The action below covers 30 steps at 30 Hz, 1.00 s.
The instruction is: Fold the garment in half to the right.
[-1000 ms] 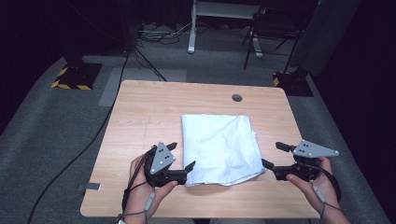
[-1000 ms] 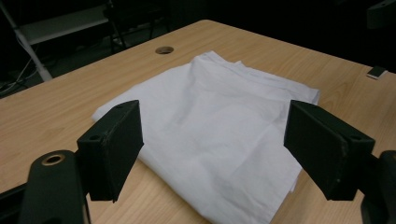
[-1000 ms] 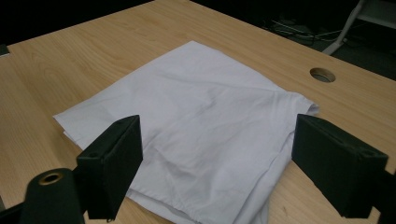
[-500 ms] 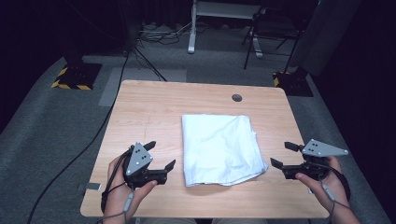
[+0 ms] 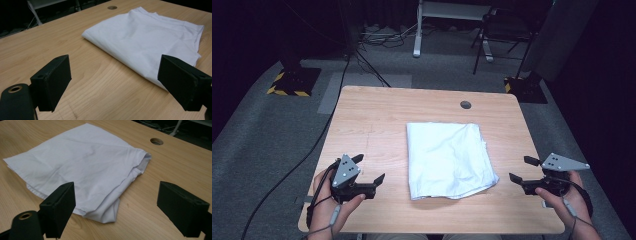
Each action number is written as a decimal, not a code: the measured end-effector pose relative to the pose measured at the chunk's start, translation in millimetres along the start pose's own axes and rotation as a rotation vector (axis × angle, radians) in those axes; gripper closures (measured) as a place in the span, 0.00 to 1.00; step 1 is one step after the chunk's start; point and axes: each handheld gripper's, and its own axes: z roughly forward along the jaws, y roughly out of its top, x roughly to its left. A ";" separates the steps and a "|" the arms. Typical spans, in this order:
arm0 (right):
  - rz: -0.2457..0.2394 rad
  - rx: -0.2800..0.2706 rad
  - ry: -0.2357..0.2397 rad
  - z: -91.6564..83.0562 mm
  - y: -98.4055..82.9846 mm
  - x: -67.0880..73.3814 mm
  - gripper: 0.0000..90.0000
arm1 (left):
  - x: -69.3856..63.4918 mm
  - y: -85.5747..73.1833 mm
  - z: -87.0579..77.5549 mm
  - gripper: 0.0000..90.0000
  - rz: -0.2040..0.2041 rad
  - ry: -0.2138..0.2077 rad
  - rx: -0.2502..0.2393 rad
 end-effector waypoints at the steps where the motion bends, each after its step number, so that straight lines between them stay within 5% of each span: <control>1: 0.002 0.003 -0.002 0.4 -1.9 -1.0 0.17 | 2.4 -2.2 -0.5 0.13 -0.002 0.002 0.006; 13: 0.035 0.031 -0.022 0.3 -27.3 -14.5 0.16 | 26.6 -29.4 -5.0 0.12 -0.044 0.041 0.026; 30: 0.034 0.129 -0.048 17.5 -69.8 -28.7 0.15 | 50.1 -74.2 7.1 0.12 -0.087 0.062 0.133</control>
